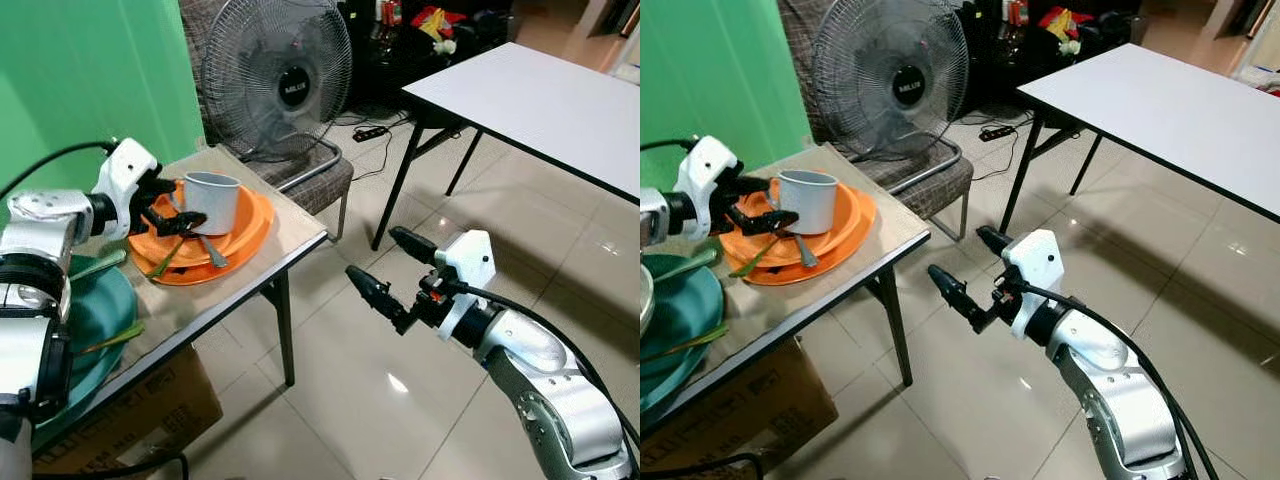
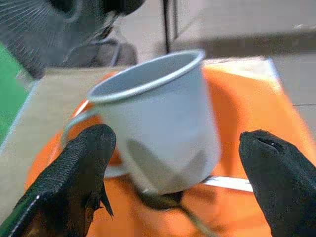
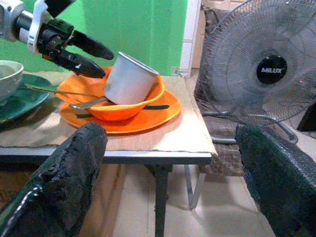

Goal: Setting the table

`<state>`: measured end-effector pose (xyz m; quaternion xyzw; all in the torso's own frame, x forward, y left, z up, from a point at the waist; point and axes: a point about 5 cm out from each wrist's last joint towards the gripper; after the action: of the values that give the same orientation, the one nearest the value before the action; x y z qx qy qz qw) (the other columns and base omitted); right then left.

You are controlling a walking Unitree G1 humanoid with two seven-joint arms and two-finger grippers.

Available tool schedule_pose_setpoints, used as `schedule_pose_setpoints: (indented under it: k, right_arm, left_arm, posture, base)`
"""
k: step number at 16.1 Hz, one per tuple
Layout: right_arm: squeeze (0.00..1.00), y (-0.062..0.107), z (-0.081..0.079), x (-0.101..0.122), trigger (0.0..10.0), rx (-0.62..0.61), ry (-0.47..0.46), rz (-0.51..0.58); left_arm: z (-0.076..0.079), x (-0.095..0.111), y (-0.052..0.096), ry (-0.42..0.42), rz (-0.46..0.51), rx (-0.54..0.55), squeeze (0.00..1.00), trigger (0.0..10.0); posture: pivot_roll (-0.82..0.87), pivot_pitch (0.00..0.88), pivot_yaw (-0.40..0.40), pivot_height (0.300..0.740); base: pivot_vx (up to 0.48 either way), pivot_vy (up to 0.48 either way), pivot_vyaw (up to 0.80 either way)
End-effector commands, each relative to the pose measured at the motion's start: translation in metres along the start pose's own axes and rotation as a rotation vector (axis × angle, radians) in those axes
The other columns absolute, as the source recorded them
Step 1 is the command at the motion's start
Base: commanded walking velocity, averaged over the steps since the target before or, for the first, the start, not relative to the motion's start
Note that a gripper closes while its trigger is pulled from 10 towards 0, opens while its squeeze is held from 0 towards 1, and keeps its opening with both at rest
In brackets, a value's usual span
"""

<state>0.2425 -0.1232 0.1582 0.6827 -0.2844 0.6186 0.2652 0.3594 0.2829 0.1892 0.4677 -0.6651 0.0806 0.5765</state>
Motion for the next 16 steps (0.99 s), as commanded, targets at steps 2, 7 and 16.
schedule_pose_setpoints:
  k: [2, 7, 16]
  right_arm:
    - [0.0, -0.001, -0.001, 0.004, 10.0, 0.028, 0.007, 0.012]
    - [0.0, -0.002, -0.008, 0.003, 10.0, 0.084, -0.006, 0.008]
    - [0.0, -0.004, -0.007, 0.001, 10.0, 0.09, -0.002, 0.002]
  left_arm:
    - [0.013, -0.002, -0.006, -0.005, 0.046, -0.105, 0.0, 10.0]
    - [0.03, -0.001, -0.013, 0.028, 0.113, -0.214, 0.0, 10.0]
    - [0.01, 0.028, 0.018, -0.047, 0.191, -0.01, 0.0, 10.0]
  posture:
    - [-0.01, 0.0, -0.026, 0.74]
    - [-0.01, 0.0, -0.027, 0.74]
    - [0.0, 0.0, -0.029, 0.74]
  base:
    - [0.0, 0.0, 0.0]
    - [0.0, 0.0, 0.0]
    - [0.0, 0.0, 0.0]
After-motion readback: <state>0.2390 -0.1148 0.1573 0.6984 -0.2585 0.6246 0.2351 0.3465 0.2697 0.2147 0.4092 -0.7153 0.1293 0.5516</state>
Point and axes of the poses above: a point about 5 cm out from each wrist's last joint towards the gripper, its own y axis pointing back from the gripper into the wrist, its own x axis along the axis of the wrist's last joint, z = x × y, and after that the axes turned 7 degrees about -y, right-handed
